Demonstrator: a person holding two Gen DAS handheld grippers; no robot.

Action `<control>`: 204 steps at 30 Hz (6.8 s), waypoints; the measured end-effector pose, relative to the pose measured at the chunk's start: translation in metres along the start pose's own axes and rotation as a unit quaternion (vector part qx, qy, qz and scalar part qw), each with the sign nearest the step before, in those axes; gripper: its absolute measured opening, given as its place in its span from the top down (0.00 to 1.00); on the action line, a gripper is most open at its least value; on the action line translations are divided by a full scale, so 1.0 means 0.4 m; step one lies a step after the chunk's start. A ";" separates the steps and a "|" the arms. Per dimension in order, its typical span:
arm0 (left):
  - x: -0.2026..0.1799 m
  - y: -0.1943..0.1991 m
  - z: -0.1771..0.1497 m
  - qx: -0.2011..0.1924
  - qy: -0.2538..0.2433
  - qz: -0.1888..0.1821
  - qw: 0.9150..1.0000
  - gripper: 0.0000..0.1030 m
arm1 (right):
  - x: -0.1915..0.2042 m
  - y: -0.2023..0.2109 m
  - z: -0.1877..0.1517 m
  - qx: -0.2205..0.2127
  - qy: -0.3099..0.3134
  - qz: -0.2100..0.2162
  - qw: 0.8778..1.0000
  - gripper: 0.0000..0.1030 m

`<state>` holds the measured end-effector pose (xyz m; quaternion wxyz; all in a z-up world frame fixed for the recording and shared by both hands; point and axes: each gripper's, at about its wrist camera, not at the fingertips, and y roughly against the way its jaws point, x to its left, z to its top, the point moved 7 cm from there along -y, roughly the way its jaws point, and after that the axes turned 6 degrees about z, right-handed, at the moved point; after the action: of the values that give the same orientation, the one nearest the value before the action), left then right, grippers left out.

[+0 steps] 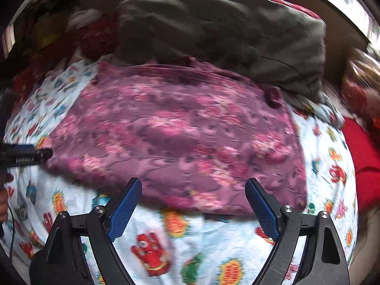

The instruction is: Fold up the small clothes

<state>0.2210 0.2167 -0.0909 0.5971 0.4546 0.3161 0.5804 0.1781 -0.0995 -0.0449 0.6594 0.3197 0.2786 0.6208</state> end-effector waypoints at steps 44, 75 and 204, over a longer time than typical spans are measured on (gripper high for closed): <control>0.200 -0.049 -0.027 0.066 0.141 -0.078 0.985 0.34 | 0.523 -0.207 0.042 -0.007 0.172 0.051 0.984 0.16; 0.066 -0.066 0.142 0.088 0.148 -0.237 0.956 0.34 | 0.408 -0.112 0.109 -0.070 0.026 0.137 0.988 0.92; -0.329 0.018 0.388 0.101 -0.042 -0.052 0.993 0.34 | 0.222 -0.041 0.128 -0.133 -0.025 0.160 0.978 0.95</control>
<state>0.3421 0.0598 -0.0442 0.5906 0.5197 0.3707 0.4937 0.2341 -0.0154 -0.0222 0.5948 0.2849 0.1222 0.7417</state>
